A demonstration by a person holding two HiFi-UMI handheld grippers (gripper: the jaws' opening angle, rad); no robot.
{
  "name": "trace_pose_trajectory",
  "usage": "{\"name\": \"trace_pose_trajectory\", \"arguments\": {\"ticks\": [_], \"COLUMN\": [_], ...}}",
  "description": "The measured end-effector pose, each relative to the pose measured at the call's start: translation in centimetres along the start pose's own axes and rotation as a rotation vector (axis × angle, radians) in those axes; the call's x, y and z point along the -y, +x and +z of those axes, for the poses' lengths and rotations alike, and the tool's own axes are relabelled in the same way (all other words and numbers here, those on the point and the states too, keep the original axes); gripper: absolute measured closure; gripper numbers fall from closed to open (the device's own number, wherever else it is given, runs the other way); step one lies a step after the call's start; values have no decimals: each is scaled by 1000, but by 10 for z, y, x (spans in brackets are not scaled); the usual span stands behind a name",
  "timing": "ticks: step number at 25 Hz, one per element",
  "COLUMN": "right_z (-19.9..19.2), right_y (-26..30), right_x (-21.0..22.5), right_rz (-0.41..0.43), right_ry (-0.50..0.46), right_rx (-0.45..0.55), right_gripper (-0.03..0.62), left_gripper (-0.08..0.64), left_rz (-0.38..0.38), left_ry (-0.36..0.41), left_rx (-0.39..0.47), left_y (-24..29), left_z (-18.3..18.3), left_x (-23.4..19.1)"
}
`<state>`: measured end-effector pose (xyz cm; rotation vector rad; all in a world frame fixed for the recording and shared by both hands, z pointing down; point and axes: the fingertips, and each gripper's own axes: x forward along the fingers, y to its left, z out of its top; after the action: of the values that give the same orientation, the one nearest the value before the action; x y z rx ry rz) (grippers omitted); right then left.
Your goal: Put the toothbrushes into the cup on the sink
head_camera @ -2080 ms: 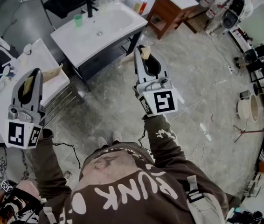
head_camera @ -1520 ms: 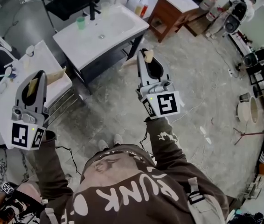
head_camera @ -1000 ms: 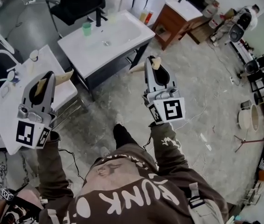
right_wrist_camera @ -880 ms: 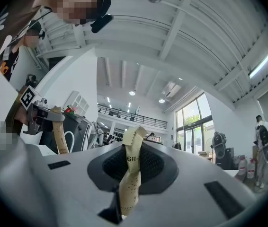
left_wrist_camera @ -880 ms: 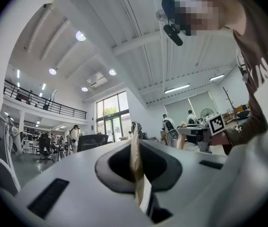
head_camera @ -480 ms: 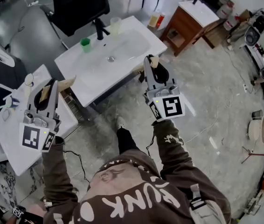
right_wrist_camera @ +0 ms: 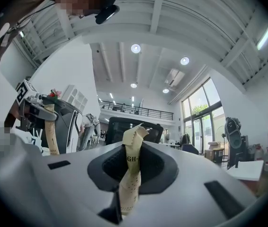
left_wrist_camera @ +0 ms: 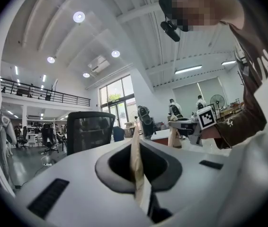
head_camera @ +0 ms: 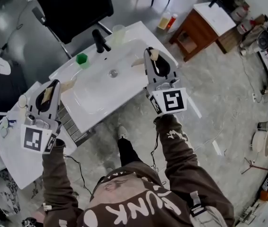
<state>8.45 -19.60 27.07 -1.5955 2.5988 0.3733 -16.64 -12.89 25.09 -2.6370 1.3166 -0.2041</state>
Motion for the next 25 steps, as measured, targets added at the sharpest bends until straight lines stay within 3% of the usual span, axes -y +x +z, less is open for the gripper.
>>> {"name": "trace_pose_trajectory", "arguments": {"ticks": [11,25], "right_z": [-64,-129], "right_y": [124,229], "right_x": [49,61], "right_rz": [43,87], "right_ry": [13,13], "right_rx": [-10,-27], "right_gripper": [554,554], "left_gripper": [551,551], "left_rz": [18,80], "left_ry": [-9,-43], "left_rx": [-80,-133], "left_y": [94,143], "left_z": [-63,-116], "left_x": [-44,-77]}}
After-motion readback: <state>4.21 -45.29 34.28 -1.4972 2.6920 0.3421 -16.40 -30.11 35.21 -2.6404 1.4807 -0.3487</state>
